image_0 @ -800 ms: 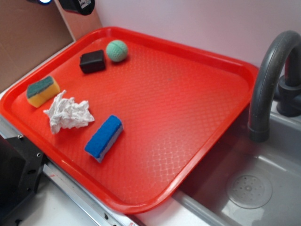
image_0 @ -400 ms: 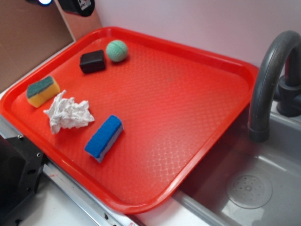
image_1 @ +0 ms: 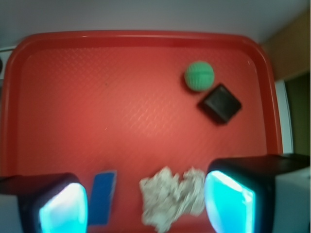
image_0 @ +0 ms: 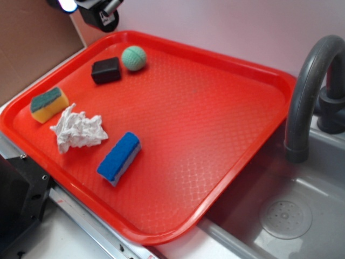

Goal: Grab the green ball.

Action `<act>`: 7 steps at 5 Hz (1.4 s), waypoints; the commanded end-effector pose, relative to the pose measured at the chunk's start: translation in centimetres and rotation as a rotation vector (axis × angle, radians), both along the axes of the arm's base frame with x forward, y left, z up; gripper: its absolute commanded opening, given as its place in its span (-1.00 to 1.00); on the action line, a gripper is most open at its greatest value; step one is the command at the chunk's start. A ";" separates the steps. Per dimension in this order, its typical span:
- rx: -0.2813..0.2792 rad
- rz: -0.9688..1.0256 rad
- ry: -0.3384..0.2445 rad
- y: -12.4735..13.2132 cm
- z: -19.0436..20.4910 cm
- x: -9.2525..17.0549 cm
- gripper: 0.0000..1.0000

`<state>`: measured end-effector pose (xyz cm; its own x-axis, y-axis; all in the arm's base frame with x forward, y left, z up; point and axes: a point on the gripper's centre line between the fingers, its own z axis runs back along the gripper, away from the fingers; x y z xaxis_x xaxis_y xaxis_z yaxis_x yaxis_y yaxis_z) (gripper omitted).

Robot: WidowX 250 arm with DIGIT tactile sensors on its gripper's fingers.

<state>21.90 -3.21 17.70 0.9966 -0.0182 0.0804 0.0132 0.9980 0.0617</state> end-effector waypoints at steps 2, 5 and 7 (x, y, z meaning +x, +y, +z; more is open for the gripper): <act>-0.011 -0.507 -0.116 4.2 -3.9 5.3 1.00; 0.058 -0.435 -0.049 8.5 -9.0 8.5 1.00; 0.095 -0.455 -0.002 8.5 -12.1 10.1 1.00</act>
